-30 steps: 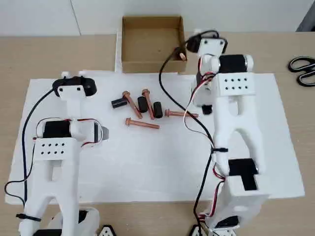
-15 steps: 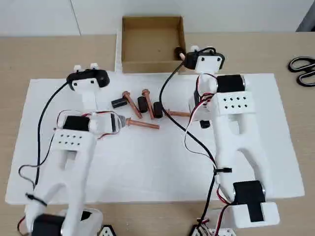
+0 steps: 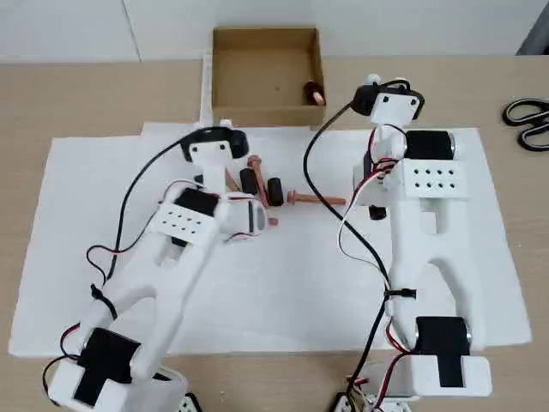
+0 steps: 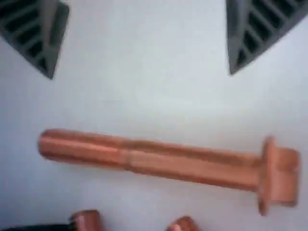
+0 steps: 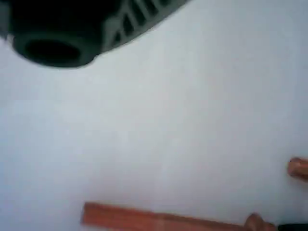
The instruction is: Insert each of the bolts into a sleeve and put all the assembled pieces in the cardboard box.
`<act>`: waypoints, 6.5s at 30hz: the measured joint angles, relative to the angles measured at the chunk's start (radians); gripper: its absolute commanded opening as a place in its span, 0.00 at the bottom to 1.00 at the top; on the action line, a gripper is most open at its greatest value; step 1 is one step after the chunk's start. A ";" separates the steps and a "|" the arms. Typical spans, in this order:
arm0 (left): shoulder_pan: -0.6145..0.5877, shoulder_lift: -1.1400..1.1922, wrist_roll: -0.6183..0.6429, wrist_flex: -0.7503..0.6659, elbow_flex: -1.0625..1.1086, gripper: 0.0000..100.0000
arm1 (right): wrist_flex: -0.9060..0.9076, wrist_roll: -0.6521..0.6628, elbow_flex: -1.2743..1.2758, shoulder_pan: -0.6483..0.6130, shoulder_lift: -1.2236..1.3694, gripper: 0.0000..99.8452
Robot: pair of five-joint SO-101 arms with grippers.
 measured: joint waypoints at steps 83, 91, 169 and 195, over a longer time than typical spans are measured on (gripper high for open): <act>-0.008 0.226 0.242 0.118 -0.252 0.01 | 0.000 0.000 0.000 0.003 0.000 0.01; -0.098 0.245 0.138 0.129 -0.253 0.01 | 0.000 0.000 0.000 0.003 0.000 0.01; -0.153 0.411 -0.275 0.350 -0.589 0.01 | 0.018 0.000 0.002 0.008 -0.100 0.01; -0.153 0.239 -0.371 0.700 -1.000 0.01 | -0.026 0.000 0.170 0.008 -0.540 0.01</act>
